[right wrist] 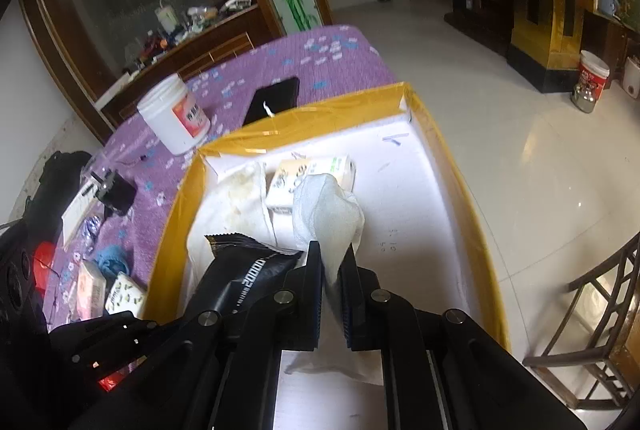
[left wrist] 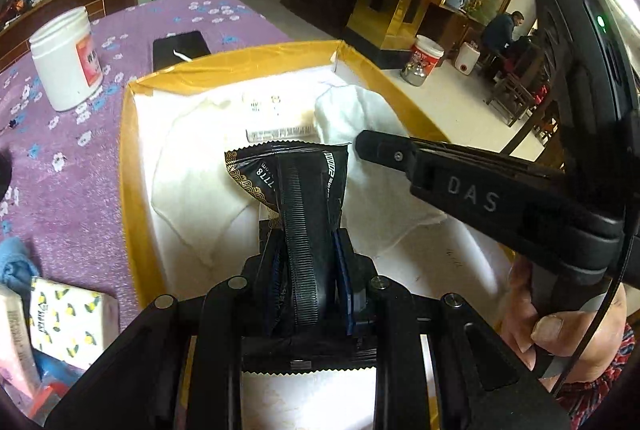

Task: Organize soft objects
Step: 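Carry the black bag and white tissue into the box and release both, then grasp the blue-white tissue pack with the left gripper while the right grasps the red bag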

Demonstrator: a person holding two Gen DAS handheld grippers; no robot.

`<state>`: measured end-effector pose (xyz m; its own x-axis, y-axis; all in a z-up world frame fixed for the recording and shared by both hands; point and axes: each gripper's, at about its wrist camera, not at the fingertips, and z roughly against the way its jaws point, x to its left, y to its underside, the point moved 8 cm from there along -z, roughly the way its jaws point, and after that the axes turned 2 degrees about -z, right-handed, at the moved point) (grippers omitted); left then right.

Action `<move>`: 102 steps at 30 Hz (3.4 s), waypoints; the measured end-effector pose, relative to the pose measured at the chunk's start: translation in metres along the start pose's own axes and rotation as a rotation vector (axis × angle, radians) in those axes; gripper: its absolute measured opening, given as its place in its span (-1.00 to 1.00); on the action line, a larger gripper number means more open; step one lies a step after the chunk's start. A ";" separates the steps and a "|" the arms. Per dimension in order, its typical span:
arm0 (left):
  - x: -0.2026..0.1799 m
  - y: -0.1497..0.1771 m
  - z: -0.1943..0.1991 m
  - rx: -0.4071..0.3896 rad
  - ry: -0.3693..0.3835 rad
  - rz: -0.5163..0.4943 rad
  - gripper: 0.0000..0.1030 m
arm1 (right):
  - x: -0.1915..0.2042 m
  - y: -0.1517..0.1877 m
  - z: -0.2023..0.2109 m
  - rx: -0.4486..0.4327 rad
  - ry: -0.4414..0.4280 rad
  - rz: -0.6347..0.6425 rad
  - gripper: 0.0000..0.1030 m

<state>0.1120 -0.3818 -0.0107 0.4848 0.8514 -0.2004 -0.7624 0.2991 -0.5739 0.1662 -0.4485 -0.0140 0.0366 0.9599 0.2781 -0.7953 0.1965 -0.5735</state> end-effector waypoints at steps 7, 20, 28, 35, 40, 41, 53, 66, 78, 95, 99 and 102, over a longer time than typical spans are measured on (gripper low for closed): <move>0.001 0.003 -0.006 0.021 0.007 0.036 -0.58 | 0.006 -0.001 -0.008 0.035 0.038 0.032 -0.77; 0.005 -0.006 0.016 -0.048 0.030 0.049 0.17 | 0.013 -0.012 0.029 -0.076 0.067 0.056 -0.11; 0.008 -0.008 0.046 -0.097 0.053 0.050 0.17 | 0.022 -0.013 0.074 -0.178 -0.005 -0.006 -0.09; 0.015 0.000 0.081 -0.151 0.062 0.022 0.17 | 0.041 0.001 0.114 -0.260 -0.086 -0.036 0.07; 0.023 0.012 0.107 -0.187 0.066 0.002 0.17 | 0.063 0.015 0.131 -0.284 -0.157 -0.056 0.09; 0.024 0.016 0.112 -0.195 0.065 -0.004 0.17 | 0.067 0.019 0.132 -0.285 -0.168 -0.055 0.09; 0.073 0.068 0.159 -0.234 0.057 0.014 0.17 | 0.134 0.068 0.109 -0.184 -0.257 0.007 0.10; 0.217 0.168 0.200 -0.224 -0.064 0.281 0.17 | 0.207 0.147 0.040 0.066 -0.291 0.198 0.10; 0.256 0.184 0.192 -0.192 -0.083 0.375 0.46 | 0.235 0.171 0.019 0.031 -0.136 0.432 0.01; 0.249 0.159 0.141 -0.080 -0.351 0.205 0.46 | 0.223 0.166 0.052 -0.019 -0.223 0.368 0.00; 0.244 0.161 0.142 -0.071 -0.380 0.147 0.46 | 0.224 0.166 0.053 -0.020 -0.234 0.366 0.00; 0.248 0.161 0.145 -0.069 -0.386 0.136 0.46 | 0.227 0.167 0.053 -0.019 -0.242 0.368 0.00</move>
<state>0.0478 -0.0599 -0.0381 0.1759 0.9840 0.0270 -0.7716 0.1548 -0.6170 0.0100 -0.2087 -0.0057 -0.3913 0.8926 0.2240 -0.7178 -0.1438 -0.6812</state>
